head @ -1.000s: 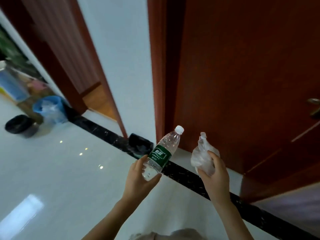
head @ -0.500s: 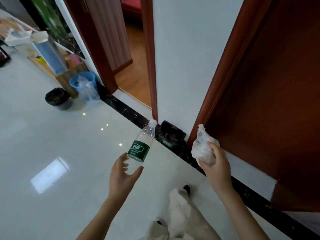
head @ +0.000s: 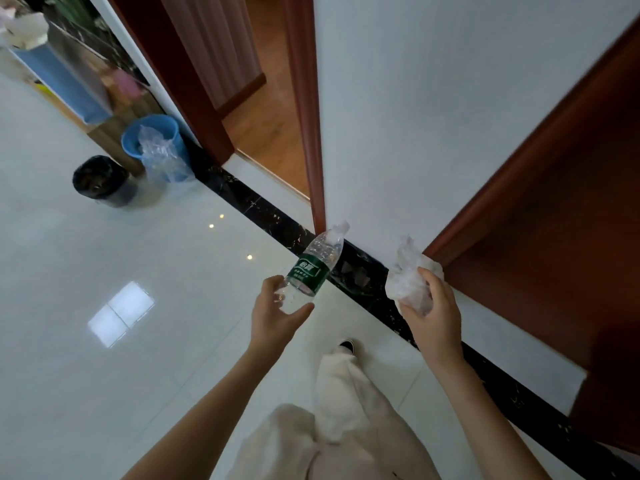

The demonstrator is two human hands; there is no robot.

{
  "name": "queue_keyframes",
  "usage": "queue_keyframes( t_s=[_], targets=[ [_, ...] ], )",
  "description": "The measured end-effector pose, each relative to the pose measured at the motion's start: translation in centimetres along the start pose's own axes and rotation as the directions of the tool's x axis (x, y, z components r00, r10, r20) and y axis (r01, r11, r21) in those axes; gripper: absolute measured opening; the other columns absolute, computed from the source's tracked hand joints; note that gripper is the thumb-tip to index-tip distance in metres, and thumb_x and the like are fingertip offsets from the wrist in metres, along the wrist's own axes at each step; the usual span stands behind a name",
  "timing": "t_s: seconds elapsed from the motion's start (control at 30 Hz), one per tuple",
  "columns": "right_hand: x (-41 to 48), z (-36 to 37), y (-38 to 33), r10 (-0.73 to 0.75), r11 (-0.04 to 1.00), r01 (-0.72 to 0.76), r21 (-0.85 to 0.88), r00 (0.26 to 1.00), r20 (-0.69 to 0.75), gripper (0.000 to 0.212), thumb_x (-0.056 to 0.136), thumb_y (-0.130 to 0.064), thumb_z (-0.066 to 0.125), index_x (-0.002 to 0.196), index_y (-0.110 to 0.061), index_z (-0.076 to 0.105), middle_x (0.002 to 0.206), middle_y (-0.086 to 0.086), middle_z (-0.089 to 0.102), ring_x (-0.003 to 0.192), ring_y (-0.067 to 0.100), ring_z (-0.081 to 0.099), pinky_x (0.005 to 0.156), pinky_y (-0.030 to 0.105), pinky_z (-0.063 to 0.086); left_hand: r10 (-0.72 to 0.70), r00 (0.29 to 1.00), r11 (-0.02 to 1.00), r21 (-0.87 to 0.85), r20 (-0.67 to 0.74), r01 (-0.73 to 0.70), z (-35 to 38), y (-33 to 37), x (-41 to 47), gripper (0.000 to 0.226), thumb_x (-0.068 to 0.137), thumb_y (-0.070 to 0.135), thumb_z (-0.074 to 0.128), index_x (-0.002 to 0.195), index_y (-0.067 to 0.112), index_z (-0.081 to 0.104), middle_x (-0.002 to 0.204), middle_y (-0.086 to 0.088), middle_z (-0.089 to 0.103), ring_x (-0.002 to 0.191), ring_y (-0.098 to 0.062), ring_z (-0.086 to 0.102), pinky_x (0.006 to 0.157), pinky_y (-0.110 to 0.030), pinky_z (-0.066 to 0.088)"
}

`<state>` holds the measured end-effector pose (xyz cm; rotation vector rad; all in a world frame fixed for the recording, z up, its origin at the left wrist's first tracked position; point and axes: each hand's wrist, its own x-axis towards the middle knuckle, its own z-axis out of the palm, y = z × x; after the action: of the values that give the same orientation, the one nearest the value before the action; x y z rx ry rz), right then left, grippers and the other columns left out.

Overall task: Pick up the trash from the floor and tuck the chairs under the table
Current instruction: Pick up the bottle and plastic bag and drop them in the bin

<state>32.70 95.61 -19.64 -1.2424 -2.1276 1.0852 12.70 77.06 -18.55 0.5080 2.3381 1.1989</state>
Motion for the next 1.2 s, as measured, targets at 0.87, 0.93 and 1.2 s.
queue_keyframes(
  t_s=[0.87,0.93,1.2],
  targets=[
    [12.0,26.3,23.9,0.288,0.957,-0.284,0.051,0.931,-0.224,0.057,0.081,-0.007,0.078,0.132,-0.004,0.053,0.121,0.013,0.057,0.113,0.025,0.056,0.096,0.043,0.05,-0.088,0.935,0.968,0.249,0.345,0.0,21.7,-23.9,29.0,0.067,0.062,0.036,0.086,0.119,0.027,0.053,0.113,0.013,0.058,0.096,-0.008,0.056,0.074,-0.018,0.043],
    [12.7,28.5,27.0,0.294,0.956,-0.291,0.048,0.93,-0.22,0.056,0.081,-0.007,0.078,0.131,-0.003,0.053,0.123,0.015,0.056,0.114,0.026,0.056,0.096,0.041,0.049,-0.089,0.936,0.971,0.241,0.342,0.004,24.2,-27.0,30.4,0.065,0.061,0.037,0.085,0.117,0.029,0.053,0.112,0.012,0.059,0.095,-0.007,0.056,0.073,-0.018,0.043],
    [13.4,33.9,35.5,0.284,0.958,-0.286,0.016,0.944,-0.166,0.058,0.081,-0.008,0.078,0.132,-0.004,0.052,0.125,0.014,0.055,0.115,0.023,0.054,0.098,0.039,0.049,0.056,0.924,0.962,0.229,0.378,-0.152,30.8,-34.0,33.1,0.068,0.062,0.034,0.084,0.121,0.025,0.05,0.11,0.008,0.059,0.098,-0.014,0.054,0.082,-0.03,0.048]
  ],
)
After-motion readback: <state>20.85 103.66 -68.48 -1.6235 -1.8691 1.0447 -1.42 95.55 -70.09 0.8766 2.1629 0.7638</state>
